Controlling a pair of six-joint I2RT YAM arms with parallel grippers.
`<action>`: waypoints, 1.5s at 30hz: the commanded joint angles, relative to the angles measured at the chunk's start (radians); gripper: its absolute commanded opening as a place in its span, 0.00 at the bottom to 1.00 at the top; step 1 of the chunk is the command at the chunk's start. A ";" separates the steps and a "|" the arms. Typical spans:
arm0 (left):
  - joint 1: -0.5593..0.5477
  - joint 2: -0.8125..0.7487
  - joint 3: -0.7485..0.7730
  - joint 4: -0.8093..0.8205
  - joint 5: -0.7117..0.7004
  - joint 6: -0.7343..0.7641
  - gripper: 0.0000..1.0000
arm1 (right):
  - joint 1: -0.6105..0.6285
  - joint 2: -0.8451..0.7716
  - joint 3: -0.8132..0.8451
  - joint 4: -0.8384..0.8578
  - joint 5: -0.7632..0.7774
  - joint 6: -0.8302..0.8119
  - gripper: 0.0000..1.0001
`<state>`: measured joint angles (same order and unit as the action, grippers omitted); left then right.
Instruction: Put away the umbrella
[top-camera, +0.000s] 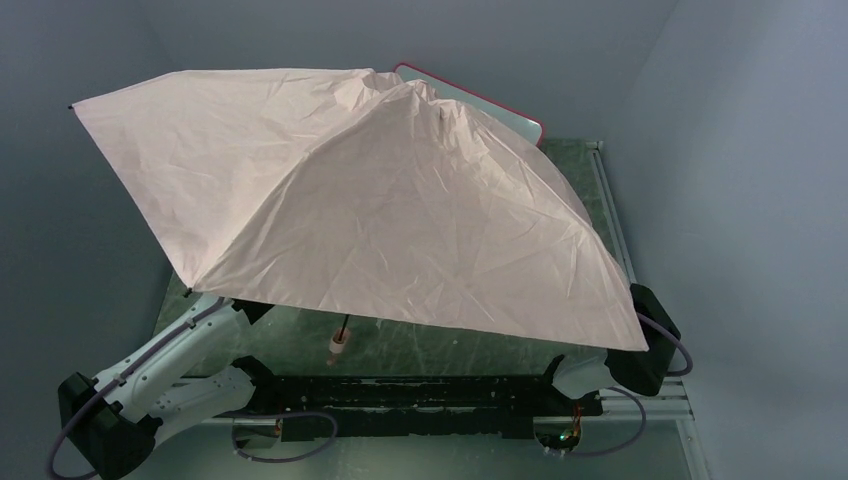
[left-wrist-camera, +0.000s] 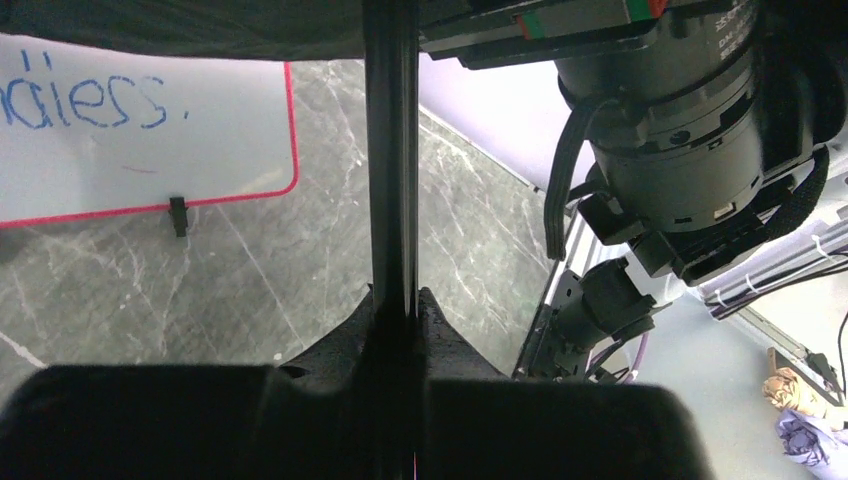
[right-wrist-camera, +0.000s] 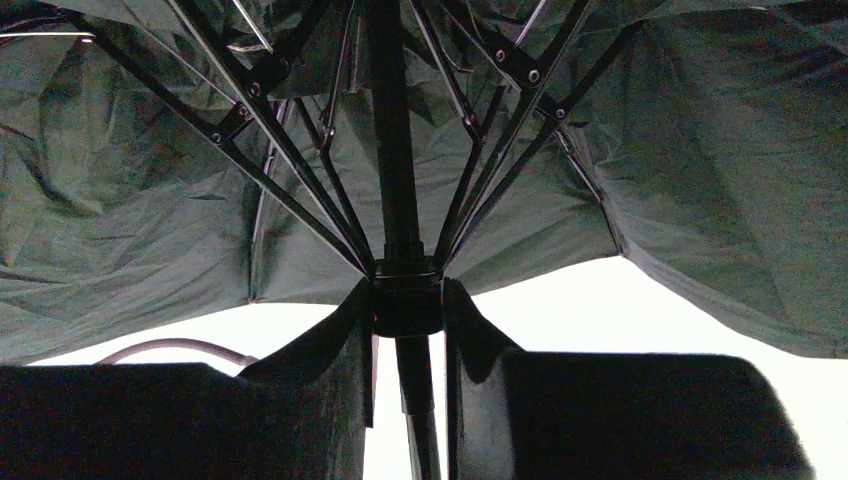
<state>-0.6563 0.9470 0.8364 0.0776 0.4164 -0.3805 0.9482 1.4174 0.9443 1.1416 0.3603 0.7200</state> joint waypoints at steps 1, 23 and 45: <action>0.011 -0.006 0.035 0.228 -0.036 0.022 0.05 | 0.071 -0.053 0.008 -0.088 -0.007 -0.020 0.00; 0.011 0.043 0.041 0.241 0.067 0.024 0.43 | 0.046 -0.113 0.232 -0.046 0.096 -0.303 0.00; 0.011 0.049 0.047 0.242 0.119 0.045 0.05 | -0.019 -0.172 0.157 -0.407 0.054 -0.294 0.00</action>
<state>-0.6514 1.0008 0.8463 0.2794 0.5171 -0.3550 0.9173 1.3136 1.2106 0.8192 0.4225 0.3855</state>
